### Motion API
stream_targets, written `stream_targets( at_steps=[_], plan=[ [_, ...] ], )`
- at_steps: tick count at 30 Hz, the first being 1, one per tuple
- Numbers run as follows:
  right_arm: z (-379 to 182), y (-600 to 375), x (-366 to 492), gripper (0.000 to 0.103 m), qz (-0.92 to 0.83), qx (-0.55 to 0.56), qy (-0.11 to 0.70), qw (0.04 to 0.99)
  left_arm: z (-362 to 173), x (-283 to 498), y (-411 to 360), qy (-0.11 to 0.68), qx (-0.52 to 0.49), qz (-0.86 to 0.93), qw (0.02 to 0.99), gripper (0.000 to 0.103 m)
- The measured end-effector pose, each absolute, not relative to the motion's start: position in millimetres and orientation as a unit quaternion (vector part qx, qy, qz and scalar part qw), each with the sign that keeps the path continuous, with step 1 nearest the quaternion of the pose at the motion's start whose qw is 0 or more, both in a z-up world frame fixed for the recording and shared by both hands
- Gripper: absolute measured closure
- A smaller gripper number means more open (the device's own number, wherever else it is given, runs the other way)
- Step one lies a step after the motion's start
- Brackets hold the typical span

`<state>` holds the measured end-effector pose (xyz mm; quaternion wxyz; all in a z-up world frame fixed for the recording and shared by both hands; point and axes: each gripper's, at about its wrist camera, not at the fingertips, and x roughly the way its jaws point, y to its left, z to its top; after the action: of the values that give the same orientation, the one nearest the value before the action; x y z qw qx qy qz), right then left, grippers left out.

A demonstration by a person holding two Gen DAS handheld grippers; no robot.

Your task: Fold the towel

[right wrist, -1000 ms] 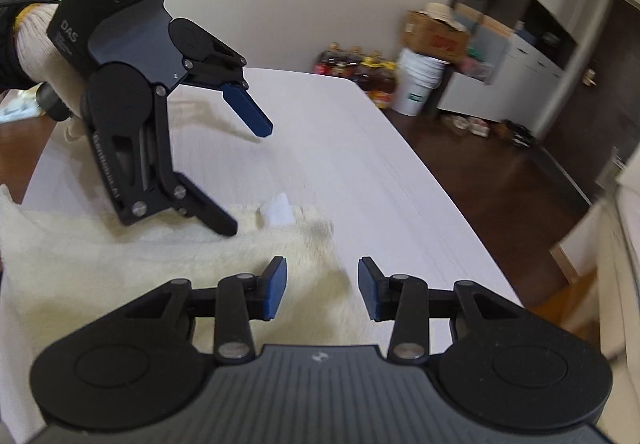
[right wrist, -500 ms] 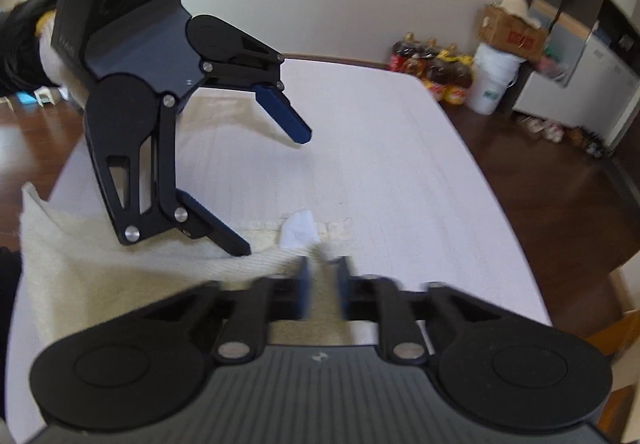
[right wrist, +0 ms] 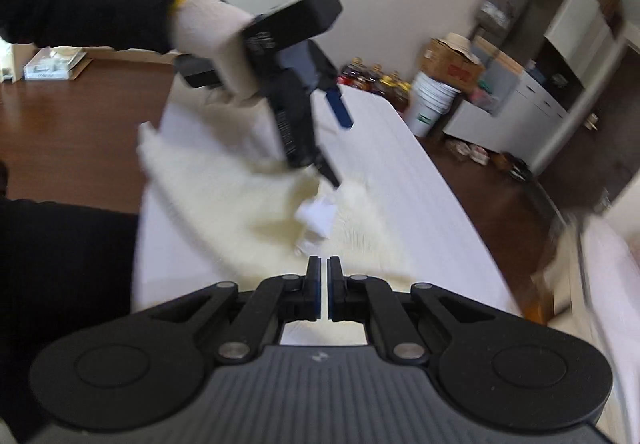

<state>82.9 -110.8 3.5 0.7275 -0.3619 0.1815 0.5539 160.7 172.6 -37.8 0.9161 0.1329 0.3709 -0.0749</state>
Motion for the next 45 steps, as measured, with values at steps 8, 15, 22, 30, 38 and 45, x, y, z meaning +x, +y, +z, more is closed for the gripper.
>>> stream_targets(
  at_steps=[8, 15, 22, 30, 38, 45],
  plan=[
    [-8.5, -125.9, 54.9, 0.078, 0.490, -0.335, 0.172, 0.786, -36.2, 162.9, 163.5, 0.373, 0.161, -0.070, 0.911, 0.000],
    [-15.0, -72.7, 75.8, 0.061, 0.496, -0.319, 0.143, 0.795, -38.6, 164.0, 172.1, 0.385, 0.122, -0.066, 0.913, 0.000],
    [-35.1, -27.4, 96.3, 0.060, 0.485, -0.320, 0.168, 0.796, -39.6, 164.0, 173.6, 0.383, 0.122, -0.073, 0.913, 0.000],
    [-16.4, -61.1, 85.0, 0.090, 0.473, -0.346, 0.130, 0.799, -41.8, 162.8, 172.0, 0.370, 0.124, -0.071, 0.918, 0.000],
    [-11.2, -133.6, 2.2, 0.090, 0.432, -0.440, 0.115, 0.778, -40.3, 176.4, 157.7, 0.365, 0.151, -0.061, 0.917, 0.000],
    [-27.6, -153.9, -48.4, 0.090, 0.411, -0.437, 0.153, 0.785, -32.0, 163.7, 151.1, 0.344, 0.170, -0.054, 0.922, 0.001]
  ],
)
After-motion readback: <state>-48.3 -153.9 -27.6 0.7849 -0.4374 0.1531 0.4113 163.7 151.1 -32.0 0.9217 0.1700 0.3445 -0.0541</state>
